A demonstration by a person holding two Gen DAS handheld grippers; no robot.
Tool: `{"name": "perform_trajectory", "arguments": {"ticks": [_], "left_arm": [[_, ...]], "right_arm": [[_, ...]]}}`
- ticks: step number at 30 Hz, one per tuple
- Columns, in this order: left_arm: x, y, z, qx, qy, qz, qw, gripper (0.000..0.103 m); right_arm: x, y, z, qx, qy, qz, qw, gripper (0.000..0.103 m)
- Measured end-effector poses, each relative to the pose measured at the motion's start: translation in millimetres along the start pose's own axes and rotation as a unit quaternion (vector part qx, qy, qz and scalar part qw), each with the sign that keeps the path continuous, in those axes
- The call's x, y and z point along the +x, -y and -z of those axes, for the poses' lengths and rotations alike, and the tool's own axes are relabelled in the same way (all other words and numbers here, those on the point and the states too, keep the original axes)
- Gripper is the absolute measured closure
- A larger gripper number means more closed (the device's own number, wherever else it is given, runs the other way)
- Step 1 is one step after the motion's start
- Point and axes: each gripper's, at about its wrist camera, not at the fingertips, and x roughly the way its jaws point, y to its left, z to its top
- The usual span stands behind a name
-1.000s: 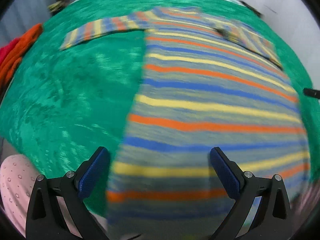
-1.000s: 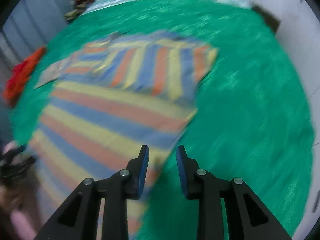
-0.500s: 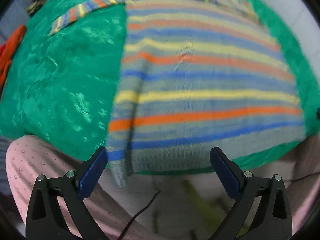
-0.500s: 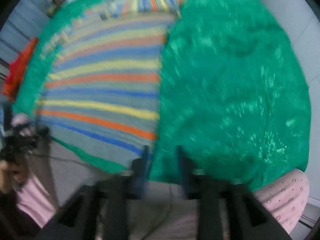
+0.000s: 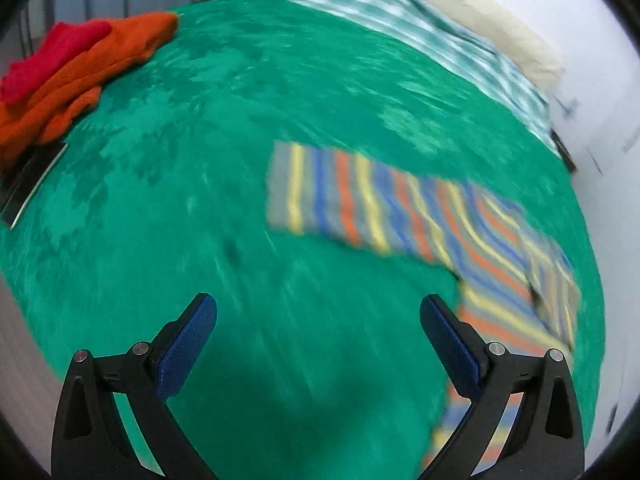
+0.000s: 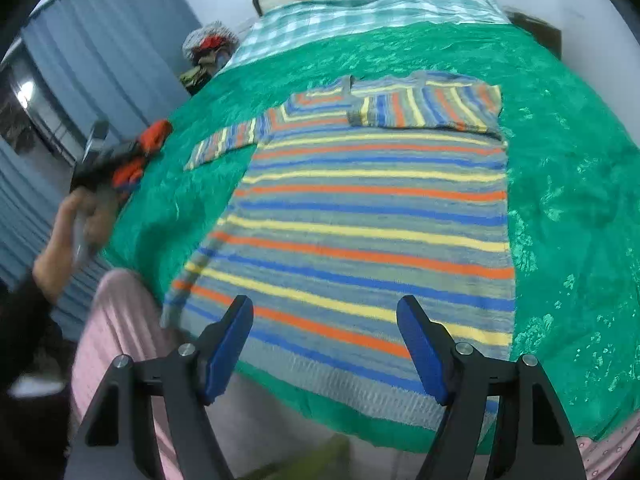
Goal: Fold small clothes
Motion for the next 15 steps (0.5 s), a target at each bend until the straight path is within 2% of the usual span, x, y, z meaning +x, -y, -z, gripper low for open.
{"name": "perform_trajectory", "arguments": {"ticks": [2,5,6,7,8,9,10,11,13,15], "left_arm": [[32.8,-10.5,-22.6,-0.017,-0.016,-0.030,0.9993,0.001],[72.5,-21.5,-34.6,-0.046,-0.048,-0.029,0.9973,0.002],[83.7,-24.3,-37.7,-0.058,-0.056,-0.033,0.9962,0.006],[94.1,-27.6,-38.5,-0.069,-0.060,-0.033,0.9953,0.019],[100.2,-27.8,-39.2,-0.075,-0.062,-0.030,0.9948,0.028],[105.4,-27.8,-41.3,-0.076,-0.058,-0.036,0.9947,0.044],[103.4,-26.8,-41.2,-0.071,-0.047,-0.037,0.9957,0.084],[101.3,-25.0,-44.0,-0.066,-0.041,-0.036,0.9963,0.101],[85.0,-16.7,-52.0,-0.064,-0.024,-0.038,0.9970,0.102],[57.0,8.4,-60.5,-0.025,0.013,-0.046,0.9985,0.102]], "right_arm": [[4.4,3.9,5.7,0.004,-0.009,0.002,1.000,0.029],[12.3,11.0,10.8,0.015,-0.021,0.008,1.000,0.029],[16.0,12.5,10.9,0.016,-0.024,0.011,1.000,0.029],[19.9,14.2,10.8,0.017,-0.027,0.015,0.999,0.029],[22.3,14.9,11.1,0.018,-0.031,0.018,0.999,0.029],[24.9,15.3,11.5,0.018,-0.035,0.018,0.999,0.029],[27.0,15.6,12.3,0.019,-0.039,0.018,0.999,0.029],[29.2,15.5,13.0,0.019,-0.042,0.018,0.999,0.029],[32.0,14.2,12.8,0.017,-0.042,0.015,0.999,0.029],[31.3,12.2,12.2,0.011,-0.034,0.015,0.999,0.029]]}}
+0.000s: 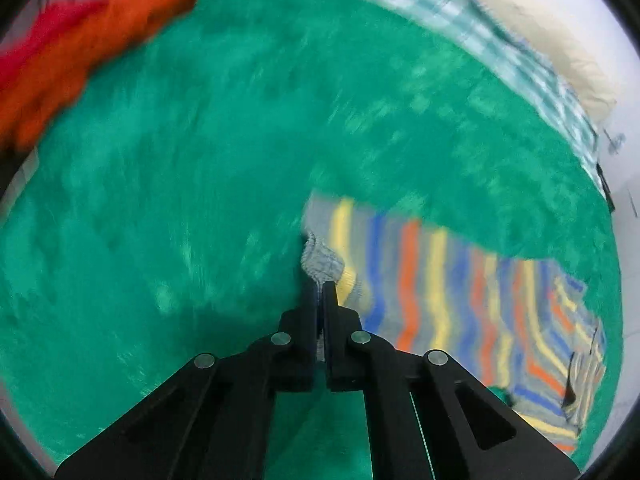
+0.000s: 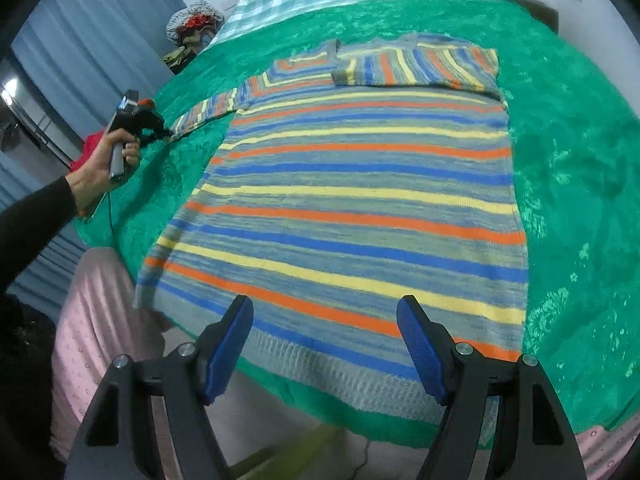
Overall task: Fold small clothes
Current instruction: 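Grasp the other sleeve with the left tool and fold it across the body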
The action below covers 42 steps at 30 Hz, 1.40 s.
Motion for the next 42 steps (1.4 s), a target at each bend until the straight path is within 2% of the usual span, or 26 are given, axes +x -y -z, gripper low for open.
{"name": "perform_trajectory", "arguments": {"ticks": [3,5,8,9,12,14,15,16,17,19,20,21,24,26,29,32,33,34,35,36,38,39,40,41,42], "left_arm": [[-45.0,57.8,-4.2,0.077,0.048,0.013,0.9958,0.102],[-75.4,110.8,1.3,0.134,0.074,0.048,0.9871,0.102],[-111.7,196.9,26.1,0.214,0.093,0.110,0.9662,0.102],[-121.6,230.9,42.0,0.240,0.094,0.135,0.9566,0.102],[-130.4,299.2,85.1,0.289,0.082,0.187,0.9355,0.102],[-119.3,331.8,106.2,0.313,0.063,0.207,0.9248,0.096],[-107.8,350.0,119.7,0.330,0.032,0.211,0.9196,0.067],[-90.5,364.2,132.3,0.344,-0.015,0.197,0.9180,0.028],[-79.0,366.7,139.1,0.341,-0.031,0.183,0.9215,0.023],[-68.9,349.9,132.3,0.316,-0.023,0.187,0.9298,0.024],[-62.9,338.4,122.8,0.298,-0.025,0.188,0.9355,0.024],[-53.2,318.4,107.6,0.270,-0.030,0.177,0.9460,0.024],[-25.1,280.1,71.6,0.206,-0.034,0.121,0.9705,0.024],[-6.7,247.0,56.1,0.172,-0.044,0.088,0.9802,0.024],[30.0,216.6,55.2,0.150,-0.106,0.086,0.9793,0.026],[47.7,215.8,67.6,0.163,-0.124,0.094,0.9744,0.033],[51.5,222.1,73.0,0.178,-0.125,0.099,0.9709,0.051],[54.1,230.3,79.7,0.206,-0.123,0.096,0.9659,0.097],[55.1,238.4,86.0,0.240,-0.115,0.069,0.9616,0.095],[54.3,239.6,86.5,0.251,-0.099,0.044,0.9619,0.098],[53.8,226.2,78.4,0.215,-0.088,0.041,0.9717,0.098],[55.8,221.0,73.4,0.201,-0.081,0.028,0.9758,0.099],[59.6,213.5,69.4,0.193,-0.071,-0.002,0.9786,0.099],[63.3,205.9,66.3,0.187,-0.075,-0.010,0.9795,0.099],[67.5,197.9,64.2,0.178,-0.091,0.001,0.9798,0.099]], "right_arm": [[-3.4,-1.3,-0.3,-0.006,0.019,-0.004,1.000,0.029],[-6.6,0.4,-0.3,-0.004,0.028,-0.013,1.000,0.029],[-11.1,5.0,0.5,0.001,0.037,-0.018,0.999,0.029],[-12.3,6.3,1.1,0.004,0.039,-0.019,0.999,0.029],[-15.6,14.3,4.9,0.021,0.046,-0.026,0.998,0.029],[-17.0,19.8,7.2,0.031,0.050,-0.027,0.998,0.029],[-17.3,23.2,7.9,0.036,0.051,-0.026,0.998,0.029],[-17.9,25.6,8.4,0.041,0.053,-0.024,0.997,0.029],[-18.7,28.5,8.7,0.046,0.056,-0.023,0.997,0.029],[-21.5,36.1,9.6,0.060,0.062,-0.026,0.996,0.029],[-23.4,39.6,10.7,0.066,0.066,-0.028,0.995,0.029],[-25.1,43.5,12.5,0.073,0.070,-0.029,0.994,0.029],[-23.0,53.3,15.1,0.093,0.070,-0.035,0.993,0.029],[-19.2,56.7,13.9,0.102,0.064,-0.041,0.992,0.029],[-14.0,56.1,12.4,0.100,0.060,-0.042,0.992,0.029],[-9.0,51.7,12.9,0.089,0.052,-0.038,0.994,0.029],[-7.0,50.7,13.3,0.087,0.049,-0.036,0.994,0.029],[-5.2,49.2,15.1,0.085,0.045,-0.033,0.995,0.029],[-2.8,49.0,15.5,0.086,0.040,-0.031,0.995,0.029],[-0.6,49.7,15.7,0.088,0.037,-0.029,0.995,0.029],[0.8,50.9,15.2,0.090,0.036,-0.026,0.995,0.029],[0.1,51.0,14.4,0.090,0.038,-0.025,0.995,0.029],[-0.4,50.7,14.4,0.088,0.040,-0.023,0.995,0.029],[-0.3,50.2,14.5,0.086,0.040,-0.021,0.995,0.029],[0.5,49.9,14.5,0.084,0.038,-0.020,0.996,0.029]]}}
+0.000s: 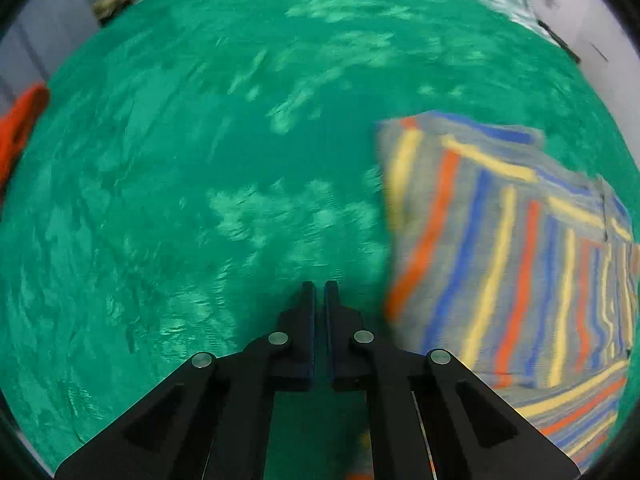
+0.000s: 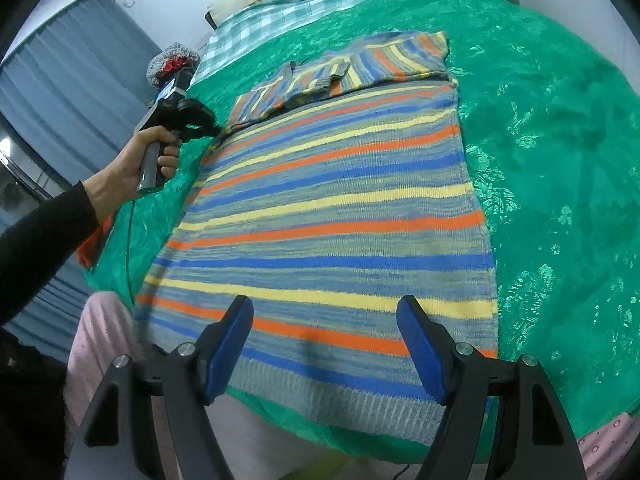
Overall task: Fold small clothes
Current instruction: 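Grasp the other sleeve with the left tool and fold it across the body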
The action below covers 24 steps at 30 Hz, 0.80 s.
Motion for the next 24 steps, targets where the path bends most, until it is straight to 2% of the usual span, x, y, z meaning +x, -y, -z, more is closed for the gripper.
{"name": "perform_trajectory", "arguments": {"ticks": [1,3,4,6,8,10,11,12,13,14,15,17,19,20,21,24], "left_arm": [[-1.4,-2.9,1.4,0.000,0.001,0.004,1.0000,0.098],[-18.1,-7.4,4.0,-0.005,0.027,0.000,0.9996,0.094],[-29.8,-6.3,5.4,-0.006,0.044,0.009,0.9990,0.085],[-48.5,4.3,7.9,0.009,0.070,0.031,0.9970,0.074],[-66.2,31.0,11.2,0.055,0.097,0.065,0.9916,0.073],[-71.0,54.6,20.1,0.102,0.105,0.102,0.9839,0.073],[-67.1,64.4,22.1,0.123,0.107,0.108,0.9807,0.076],[-58.8,79.9,23.4,0.145,0.104,0.095,0.9793,0.089],[-41.7,88.1,26.0,0.163,0.090,0.053,0.9810,0.097],[-21.5,85.9,28.3,0.165,0.068,0.013,0.9838,0.098],[-6.1,78.4,30.5,0.155,0.050,-0.005,0.9866,0.099],[3.0,59.4,35.0,0.128,0.056,0.005,0.9901,0.100],[-1.6,58.7,36.0,0.117,0.058,0.005,0.9914,0.100],[-1.6,61.5,36.4,0.118,0.058,0.000,0.9913,0.100],[-1.0,63.6,37.3,0.121,0.058,-0.005,0.9909,0.100],[-0.7,61.6,37.5,0.118,0.058,0.005,0.9913,0.100]], "right_arm": [[1.5,-0.1,0.1,-0.001,-0.003,0.001,1.000,0.029],[3.8,-0.2,0.0,-0.003,-0.007,0.003,1.000,0.029],[4.1,0.6,-1.4,-0.002,-0.008,0.004,1.000,0.029],[2.6,3.1,-9.5,0.005,-0.006,0.003,1.000,0.029],[-1.0,3.2,-25.1,0.003,0.000,0.005,1.000,0.029],[-4.0,1.4,-49.4,-0.006,0.009,0.008,1.000,0.029],[-5.2,0.2,-63.8,-0.011,0.015,0.007,1.000,0.029],[-6.4,-2.1,-81.4,-0.019,0.026,0.007,0.999,0.029],[-6.3,-5.2,-95.0,-0.027,0.031,0.008,0.999,0.029],[-4.1,-9.3,-113.9,-0.037,0.034,0.007,0.999,0.029],[-0.5,-13.4,-131.5,-0.045,0.037,0.006,0.998,0.029],[13.2,-21.1,-168.7,-0.065,0.047,0.011,0.997,0.029],[41.5,-30.5,-205.0,-0.078,0.049,0.014,0.996,0.029],[61.0,-33.8,-221.4,-0.077,0.043,0.004,0.996,0.031],[74.7,-33.3,-231.2,-0.074,0.037,-0.009,0.996,0.036],[137.0,-31.0,-252.2,-0.055,0.006,-0.075,0.996,0.042]]}}
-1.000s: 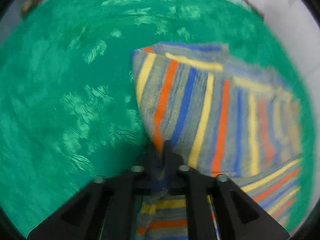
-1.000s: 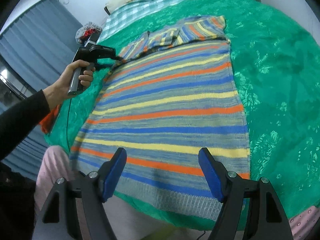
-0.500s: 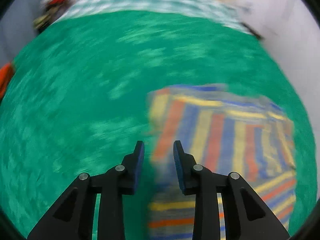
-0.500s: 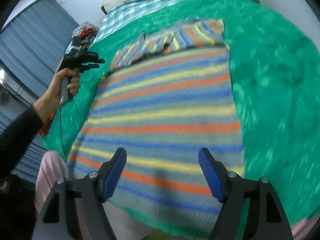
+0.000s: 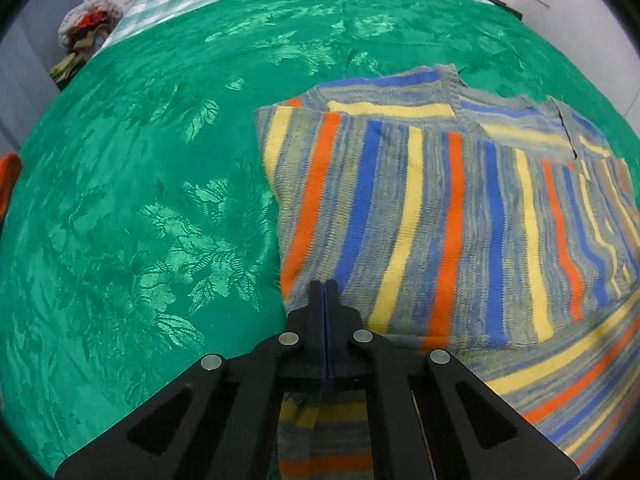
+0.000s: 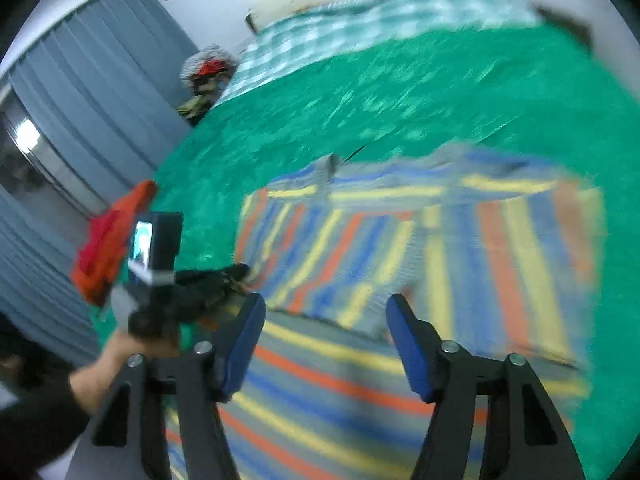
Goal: Fold small clothes
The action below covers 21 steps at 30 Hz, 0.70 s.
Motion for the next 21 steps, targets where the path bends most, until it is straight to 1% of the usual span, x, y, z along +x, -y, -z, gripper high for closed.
{"name": "perform_trajectory", "arguments": {"ticks": [1,2,3,4,5,6,7,8,9,10,11,12,13,15,17,18,19,20,21], "left_arm": [[1.7,-0.3,-0.6,-0.002,0.000,0.004,1.0000,0.100],[12.5,-7.4,-6.4,-0.004,-0.002,0.007,1.0000,0.100],[13.8,-8.1,-7.6,-0.002,-0.003,0.008,1.0000,0.100],[12.3,-9.0,-7.7,0.000,-0.004,0.007,1.0000,0.100],[8.8,-15.0,-7.7,0.000,-0.005,0.007,1.0000,0.100],[2.9,-16.1,-8.0,-0.004,-0.007,0.011,0.9999,0.100],[0.5,-18.4,-8.4,-0.007,-0.008,0.014,0.9999,0.092],[-5.7,-21.2,-7.4,-0.007,-0.005,0.010,0.9999,0.082],[-17.5,-18.7,-2.6,-0.004,0.002,0.004,1.0000,0.057],[-34.0,-15.5,6.7,0.005,0.018,0.004,0.9998,0.042],[-48.4,-11.7,16.8,0.014,0.029,0.011,0.9994,0.041],[-66.5,-5.0,33.1,0.025,0.032,0.029,0.9987,0.041],[-79.3,1.6,48.0,0.035,0.027,0.047,0.9979,0.041],[-102.5,21.0,92.0,0.060,0.009,0.092,0.9939,0.041],[-110.2,39.6,134.6,0.090,-0.022,0.115,0.9890,0.041],[-110.0,51.0,165.8,0.109,-0.056,0.118,0.9854,0.048],[-107.3,55.7,186.9,0.118,-0.081,0.113,0.9832,0.056],[-105.9,57.9,206.9,0.126,-0.100,0.097,0.9822,0.057],[-107.9,56.3,223.8,0.131,-0.104,0.074,0.9832,0.057]], "right_arm": [[27.2,8.4,1.8,0.008,-0.036,0.005,0.999,0.042],[48.2,16.6,7.0,0.017,-0.079,0.030,0.996,0.046],[63.9,26.6,16.3,0.024,-0.111,0.057,0.992,0.062],[56.9,26.9,18.3,0.015,-0.091,0.063,0.994,0.067],[51.8,25.8,18.4,0.014,-0.092,0.062,0.994,0.067],[41.0,25.1,19.3,0.023,-0.104,0.062,0.992,0.067],[29.4,24.2,21.8,0.027,-0.104,0.064,0.992,0.067],[11.6,21.3,26.7,0.020,-0.096,0.064,0.993,0.064],[0.1,18.6,31.3,0.009,-0.092,0.064,0.994,0.056],[-18.1,14.7,41.3,-0.009,-0.091,0.073,0.993,0.052],[-30.7,12.7,50.9,-0.019,-0.096,0.078,0.992,0.049],[-42.6,10.0,65.8,-0.028,-0.104,0.077,0.991,0.049],[-54.7,6.1,82.3,-0.038,-0.118,0.071,0.990,0.049],[-71.2,-0.6,119.6,-0.054,-0.149,0.071,0.985,0.049],[-81.9,-6.2,166.8,-0.065,-0.195,0.074,0.976,0.049],[-83.0,-5.3,182.2,-0.066,-0.211,0.080,0.972,0.049],[-85.5,-4.7,205.5,-0.066,-0.233,0.096,0.965,0.049],[-88.6,-4.6,218.1,-0.069,-0.242,0.107,0.962,0.049],[-95.8,-5.0,236.6,-0.074,-0.252,0.124,0.957,0.049]]}}
